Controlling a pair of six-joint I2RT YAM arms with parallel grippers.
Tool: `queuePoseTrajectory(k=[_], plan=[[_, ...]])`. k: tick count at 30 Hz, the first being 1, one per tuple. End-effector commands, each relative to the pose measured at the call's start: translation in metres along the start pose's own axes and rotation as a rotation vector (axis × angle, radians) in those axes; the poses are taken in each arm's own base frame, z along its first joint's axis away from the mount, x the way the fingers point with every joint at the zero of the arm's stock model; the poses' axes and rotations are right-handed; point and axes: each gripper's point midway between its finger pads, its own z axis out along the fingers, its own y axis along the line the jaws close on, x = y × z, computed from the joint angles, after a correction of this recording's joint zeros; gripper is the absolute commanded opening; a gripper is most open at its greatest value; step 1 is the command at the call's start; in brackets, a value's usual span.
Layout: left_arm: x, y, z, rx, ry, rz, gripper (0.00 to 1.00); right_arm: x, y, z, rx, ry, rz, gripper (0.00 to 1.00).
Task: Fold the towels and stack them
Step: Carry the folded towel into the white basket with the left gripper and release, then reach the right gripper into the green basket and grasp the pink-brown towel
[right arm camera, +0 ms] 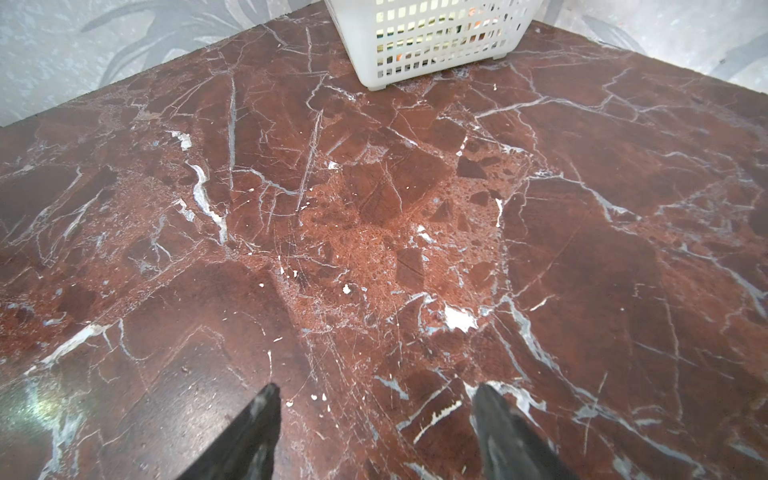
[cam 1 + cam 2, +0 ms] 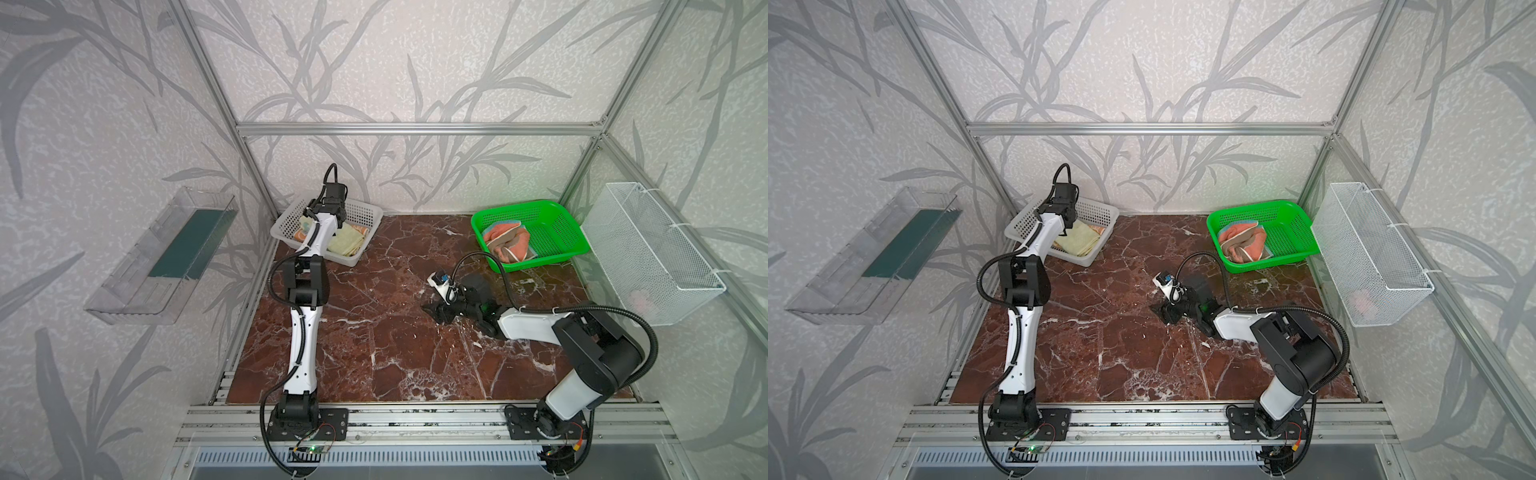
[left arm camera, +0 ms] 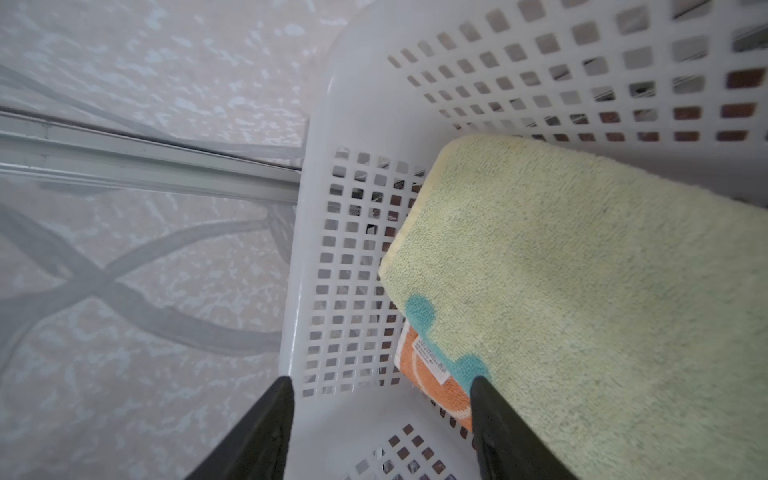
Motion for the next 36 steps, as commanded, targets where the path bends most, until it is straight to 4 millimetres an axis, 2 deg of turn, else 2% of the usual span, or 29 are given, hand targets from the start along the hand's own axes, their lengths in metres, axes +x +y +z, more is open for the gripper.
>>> queuePoseTrajectory(k=[1, 4, 7, 9, 12, 17, 20, 25, 28, 32, 36], plan=[[-0.006, 0.043, -0.023, -0.034, -0.017, -0.081, 0.69, -0.003, 0.001, 0.002, 0.008, -0.007, -0.015, 0.73], [-0.01, 0.055, -0.045, 0.016, -0.044, -0.135, 0.73, -0.008, -0.003, 0.001, 0.027, -0.015, -0.013, 0.73], [-0.013, 0.06, -0.073, 0.11, -0.073, -0.197, 0.84, -0.016, -0.007, 0.001, 0.046, -0.012, -0.01, 0.73], [-0.013, 0.06, -0.092, 0.181, -0.087, -0.233, 0.92, -0.02, -0.012, 0.001, 0.073, 0.003, 0.0, 0.73], [-0.012, 0.05, -0.123, 0.295, -0.109, -0.275, 0.99, -0.029, -0.021, -0.001, 0.125, 0.038, 0.02, 0.73], [-0.009, 0.016, -0.177, 0.481, -0.132, -0.246, 0.99, -0.047, -0.039, -0.01, 0.229, 0.092, 0.052, 0.73], [-0.008, -0.012, -0.213, 0.582, -0.151, -0.194, 0.99, -0.055, -0.053, -0.018, 0.31, 0.124, 0.056, 0.74], [-0.011, -0.073, -0.283, 0.853, -0.211, -0.185, 0.99, -0.07, -0.083, -0.036, 0.477, 0.139, 0.056, 0.74], [-0.008, -0.103, -0.315, 0.902, -0.265, -0.151, 0.99, -0.079, -0.106, -0.051, 0.538, 0.144, 0.109, 0.75], [0.002, -0.135, -0.352, 0.969, -0.333, -0.113, 0.99, -0.085, -0.139, -0.072, 0.603, 0.141, 0.182, 0.75], [0.018, -0.161, -0.371, 1.022, -0.353, -0.132, 0.99, -0.084, -0.178, -0.1, 0.706, 0.157, 0.257, 0.75]])
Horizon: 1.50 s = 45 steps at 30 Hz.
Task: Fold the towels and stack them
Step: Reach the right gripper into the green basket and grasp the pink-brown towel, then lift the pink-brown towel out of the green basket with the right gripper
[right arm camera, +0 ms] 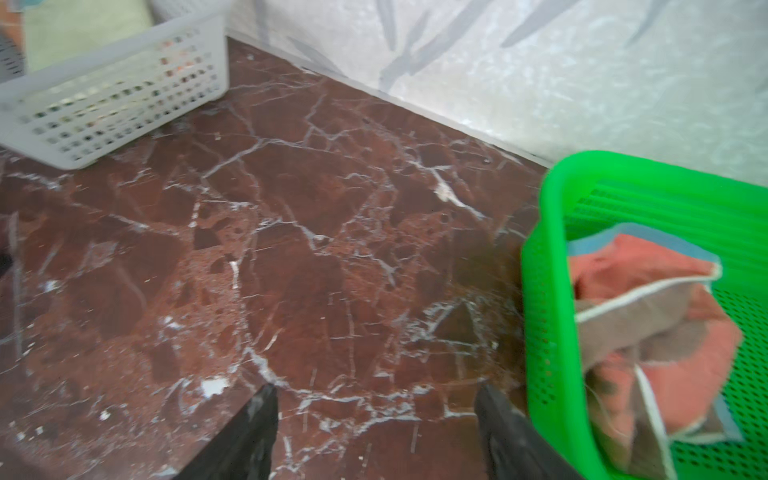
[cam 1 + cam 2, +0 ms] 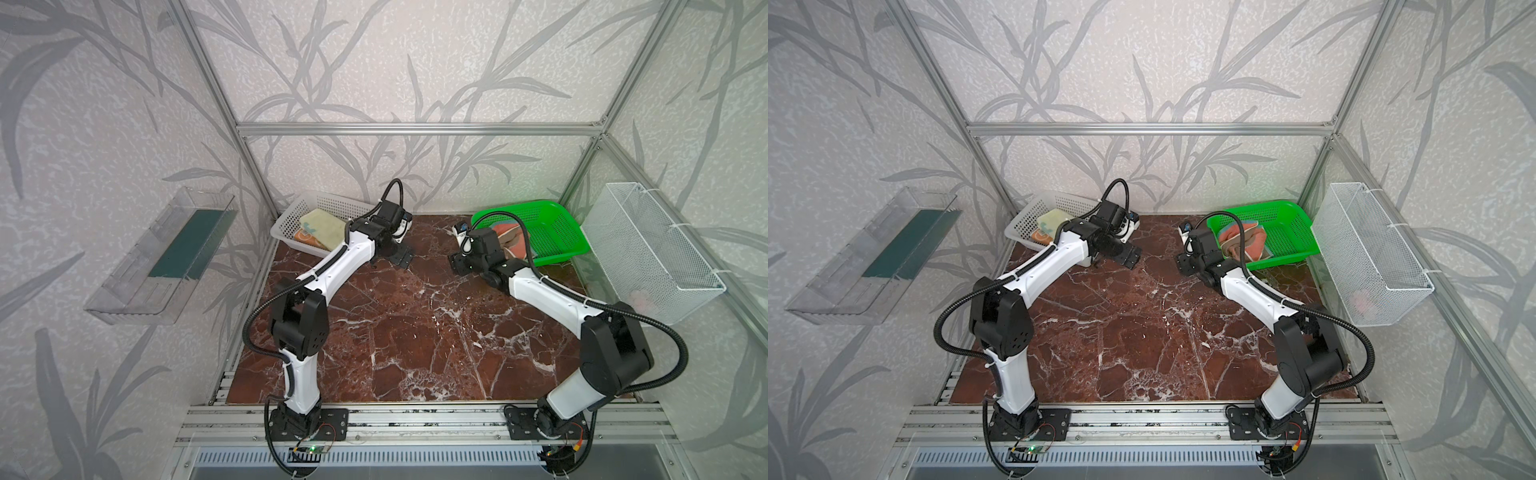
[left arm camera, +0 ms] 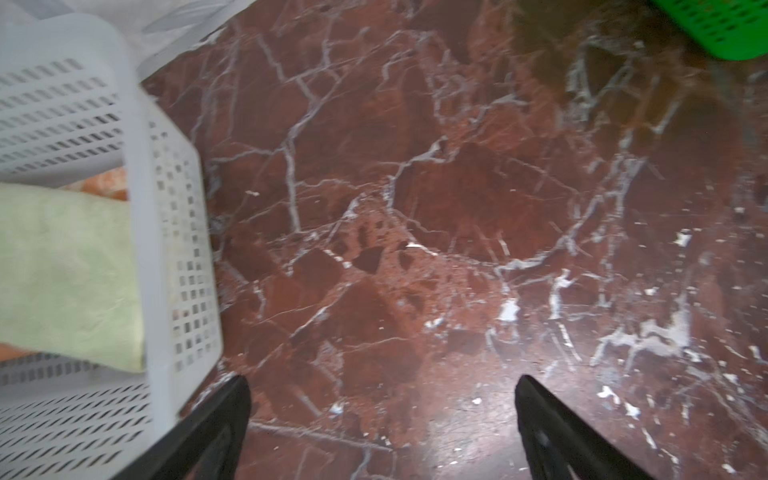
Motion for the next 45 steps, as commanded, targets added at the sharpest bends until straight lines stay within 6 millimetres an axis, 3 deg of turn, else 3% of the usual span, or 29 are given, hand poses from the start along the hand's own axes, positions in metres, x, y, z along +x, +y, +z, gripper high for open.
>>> queuePoseTrajectory(k=[1, 7, 11, 16, 22, 29, 33, 40, 45], plan=[[-0.016, -0.018, -0.019, 0.048, -0.133, -0.045, 0.99, -0.004, -0.043, -0.009, 0.113, 0.031, 0.078, 0.75], [0.012, -0.049, -0.007, 0.064, -0.095, -0.019, 0.99, 0.002, -0.121, -0.001, 0.285, 0.037, 0.248, 0.74], [0.026, -0.063, -0.002, 0.089, -0.076, -0.012, 0.99, 0.017, -0.154, 0.021, 0.321, 0.115, 0.384, 0.74], [0.038, -0.068, 0.001, 0.106, -0.072, -0.031, 0.99, 0.032, -0.163, 0.056, 0.308, 0.203, 0.439, 0.76], [0.047, -0.067, 0.003, 0.095, -0.051, -0.034, 0.99, 0.047, -0.159, 0.093, 0.271, 0.263, 0.502, 0.76], [0.054, -0.066, 0.007, 0.086, -0.02, -0.033, 0.99, 0.062, -0.152, 0.117, 0.233, 0.308, 0.548, 0.7], [0.056, -0.066, 0.014, 0.084, -0.005, -0.031, 0.99, 0.066, -0.147, 0.126, 0.207, 0.326, 0.552, 0.57], [0.057, -0.067, 0.023, 0.084, 0.013, -0.021, 0.99, 0.055, -0.153, 0.119, 0.214, 0.3, 0.493, 0.0], [0.057, -0.065, 0.024, 0.069, 0.015, -0.017, 0.99, 0.032, -0.164, 0.096, 0.258, 0.216, 0.435, 0.0]])
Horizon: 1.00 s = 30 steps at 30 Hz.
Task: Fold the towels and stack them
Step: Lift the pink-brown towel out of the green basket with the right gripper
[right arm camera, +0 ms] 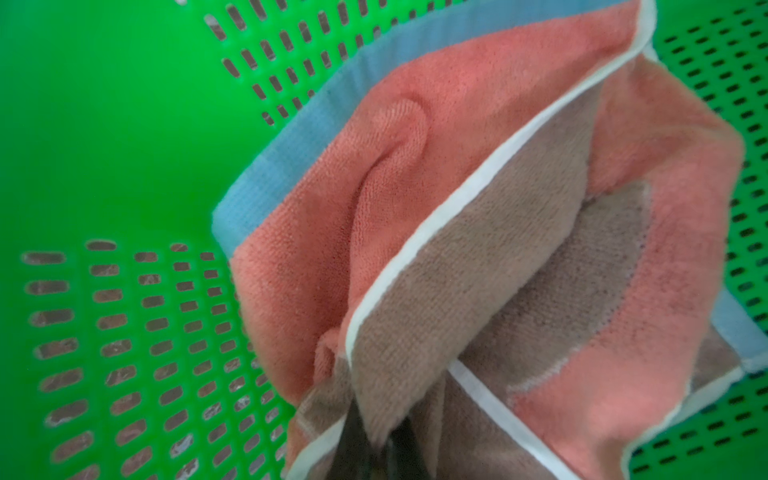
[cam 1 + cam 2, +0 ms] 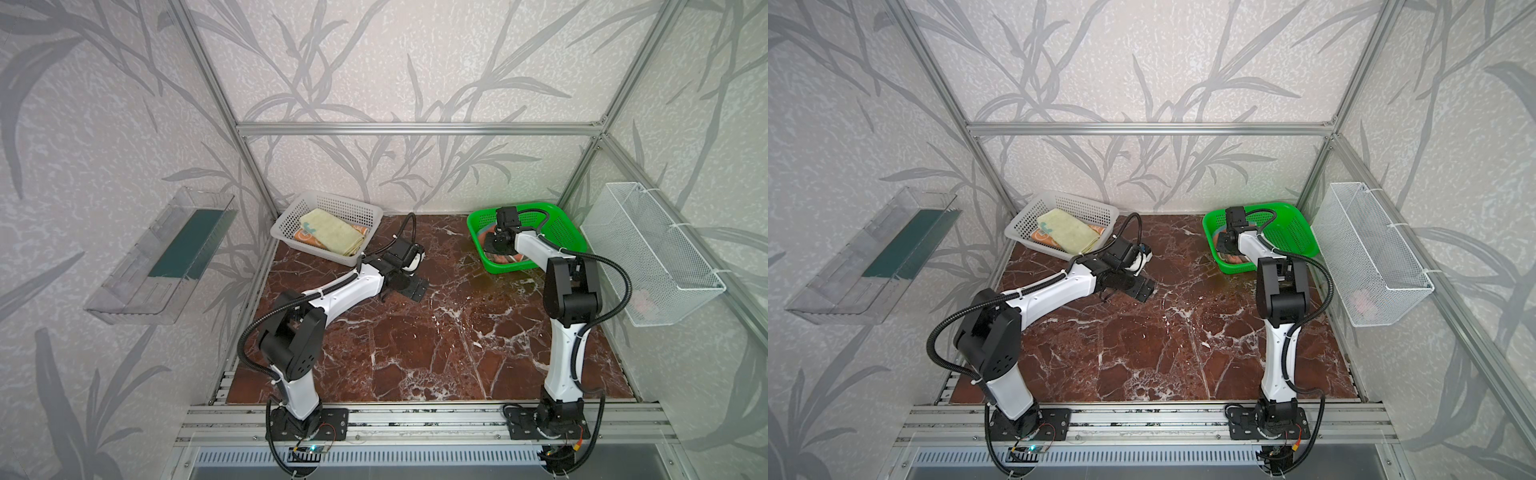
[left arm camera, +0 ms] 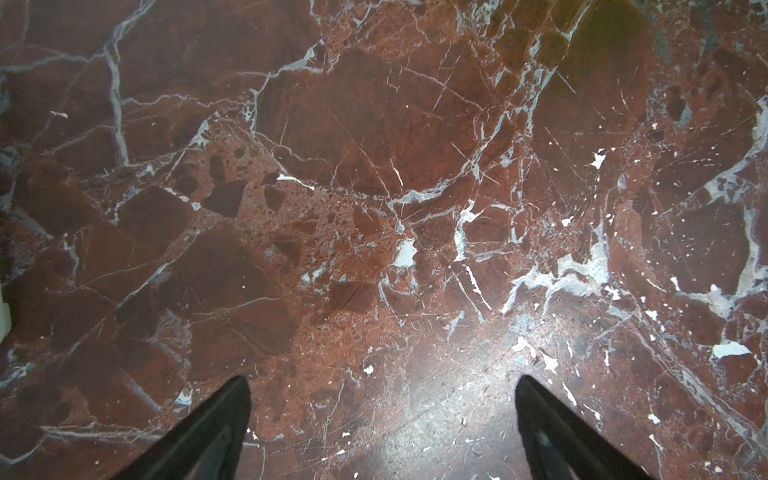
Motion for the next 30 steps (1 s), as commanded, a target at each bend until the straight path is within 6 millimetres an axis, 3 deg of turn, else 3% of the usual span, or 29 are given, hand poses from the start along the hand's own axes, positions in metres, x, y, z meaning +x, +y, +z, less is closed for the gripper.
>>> queuePoseTrajectory(k=[1, 14, 16, 17, 23, 30], plan=[[-0.006, 0.004, -0.003, -0.026, -0.011, -0.003, 0.99, -0.033, -0.003, -0.042, 0.014, -0.132, -0.036, 0.0], [-0.011, 0.008, -0.011, -0.048, -0.061, -0.002, 0.99, -0.08, 0.019, -0.154, -0.085, -0.427, -0.142, 0.0], [-0.013, 0.009, -0.015, -0.051, -0.082, 0.002, 0.99, -0.081, 0.028, -0.167, -0.118, -0.455, -0.168, 0.0], [-0.014, 0.009, -0.017, -0.054, -0.093, 0.0, 0.99, -0.086, 0.034, -0.185, -0.135, -0.491, -0.182, 0.0], [-0.019, 0.014, -0.032, -0.079, -0.17, -0.002, 0.99, -0.087, 0.076, -0.243, -0.197, -0.61, -0.319, 0.0], [-0.02, 0.023, -0.055, -0.123, -0.295, -0.004, 0.99, -0.069, 0.134, -0.325, -0.335, -0.751, -0.472, 0.0]])
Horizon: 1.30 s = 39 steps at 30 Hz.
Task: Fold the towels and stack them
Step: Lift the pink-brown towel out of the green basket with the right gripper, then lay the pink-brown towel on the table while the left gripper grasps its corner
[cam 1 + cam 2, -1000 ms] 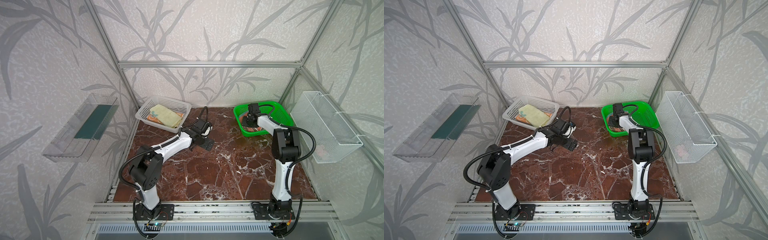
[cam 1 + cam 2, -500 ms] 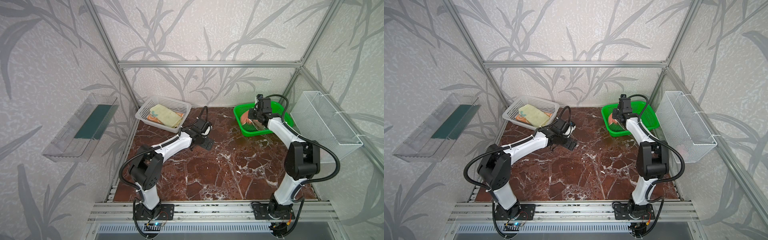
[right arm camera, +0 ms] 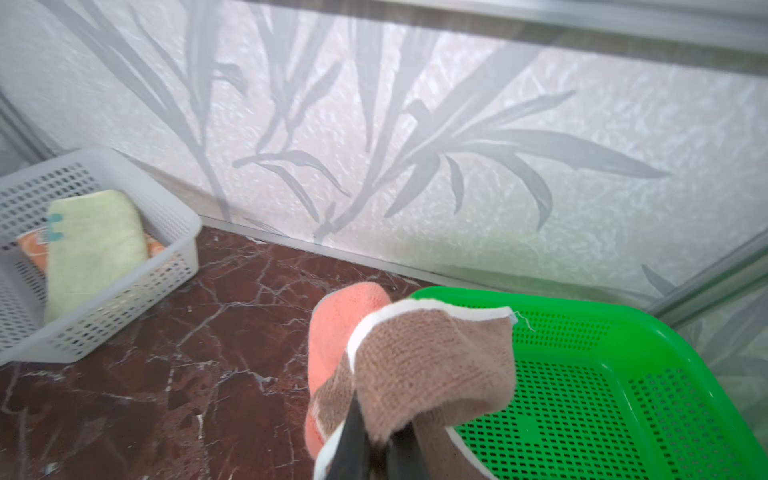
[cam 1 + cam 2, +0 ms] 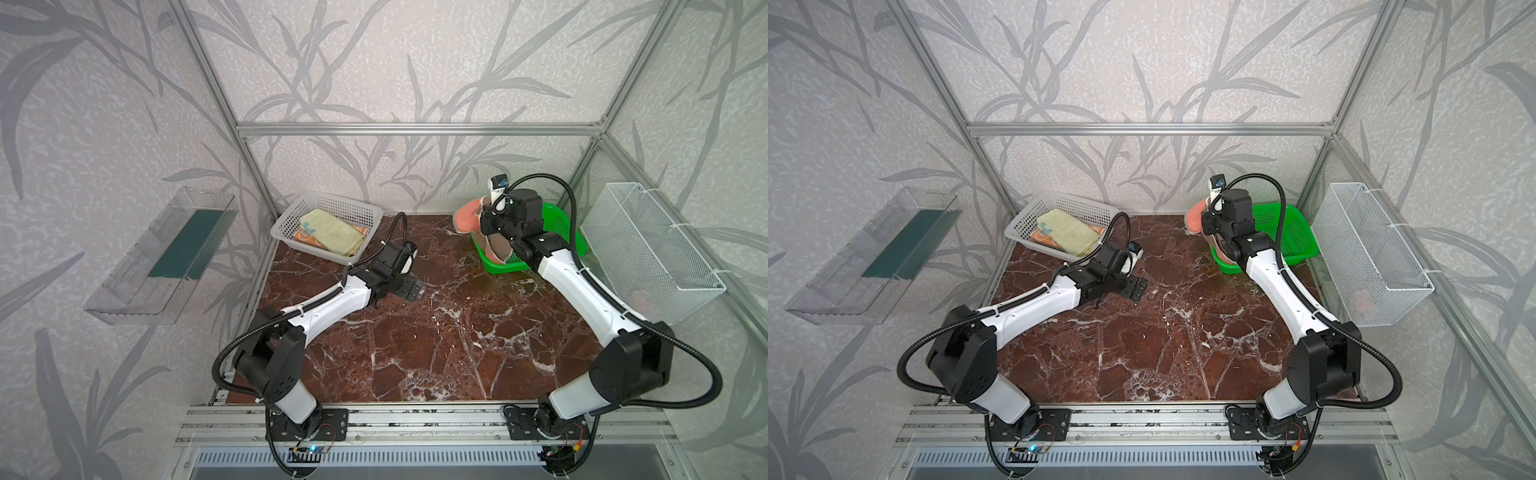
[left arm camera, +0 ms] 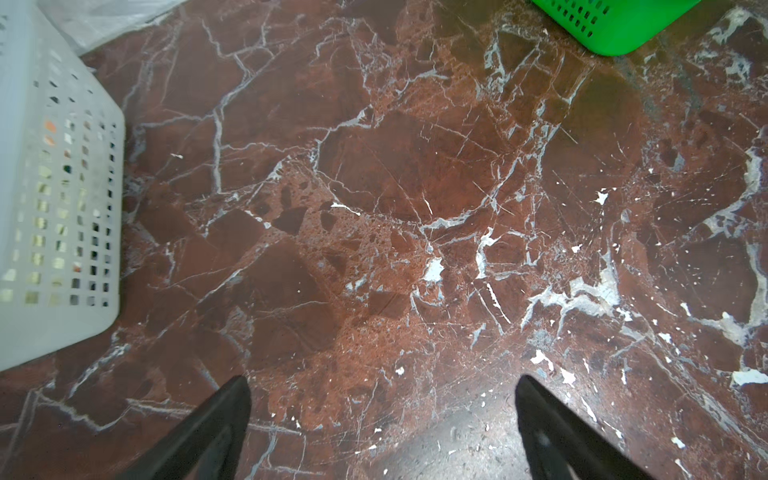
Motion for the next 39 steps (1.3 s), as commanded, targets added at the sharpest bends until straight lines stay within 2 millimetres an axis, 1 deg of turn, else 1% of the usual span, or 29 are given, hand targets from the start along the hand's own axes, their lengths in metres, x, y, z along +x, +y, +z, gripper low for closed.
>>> queuePoseTrajectory(k=[1, 4, 7, 11, 15, 18, 21, 25, 27, 28, 31, 35, 37, 39], plan=[[-0.018, 0.009, -0.018, -0.042, -0.132, -0.004, 0.99, -0.04, 0.031, -0.037, -0.08, -0.137, -0.085, 0.0], [-0.022, 0.013, -0.032, -0.053, -0.199, -0.008, 0.99, -0.044, 0.067, -0.055, -0.176, -0.163, -0.132, 0.0], [-0.024, 0.016, -0.044, -0.067, -0.234, -0.007, 0.99, -0.035, 0.094, -0.067, -0.246, -0.155, -0.152, 0.0], [-0.019, 0.026, -0.053, -0.12, -0.228, -0.002, 0.99, -0.008, 0.122, -0.069, -0.322, -0.105, -0.155, 0.0], [-0.014, 0.036, -0.066, -0.169, -0.243, -0.01, 0.99, 0.029, 0.14, -0.062, -0.357, -0.041, -0.158, 0.0], [-0.007, 0.041, -0.075, -0.186, -0.256, -0.013, 0.99, 0.058, 0.149, -0.052, -0.374, 0.02, -0.145, 0.0], [-0.002, 0.042, -0.078, -0.19, -0.251, -0.015, 0.99, 0.088, 0.159, -0.041, -0.4, 0.085, -0.128, 0.0], [0.006, 0.043, -0.073, -0.194, -0.223, -0.02, 0.99, 0.127, 0.161, -0.023, -0.376, 0.174, -0.107, 0.0], [0.009, 0.041, -0.069, -0.183, -0.205, -0.021, 0.99, 0.14, 0.161, -0.014, -0.36, 0.206, -0.109, 0.0], [0.012, 0.039, -0.067, -0.174, -0.196, -0.02, 0.99, 0.144, 0.162, -0.009, -0.354, 0.217, -0.114, 0.0], [0.018, 0.034, -0.057, -0.149, -0.157, -0.018, 0.99, 0.147, 0.168, 0.008, -0.35, 0.233, -0.128, 0.0], [0.029, 0.028, -0.043, -0.125, -0.092, -0.015, 0.99, 0.141, 0.179, 0.037, -0.354, 0.25, -0.136, 0.01], [0.034, 0.027, -0.038, -0.122, -0.066, -0.016, 0.99, 0.143, 0.183, 0.054, -0.34, 0.266, -0.131, 0.04], [0.041, 0.025, -0.034, -0.113, -0.04, -0.009, 0.99, 0.143, 0.188, 0.066, -0.347, 0.278, -0.126, 0.11]])
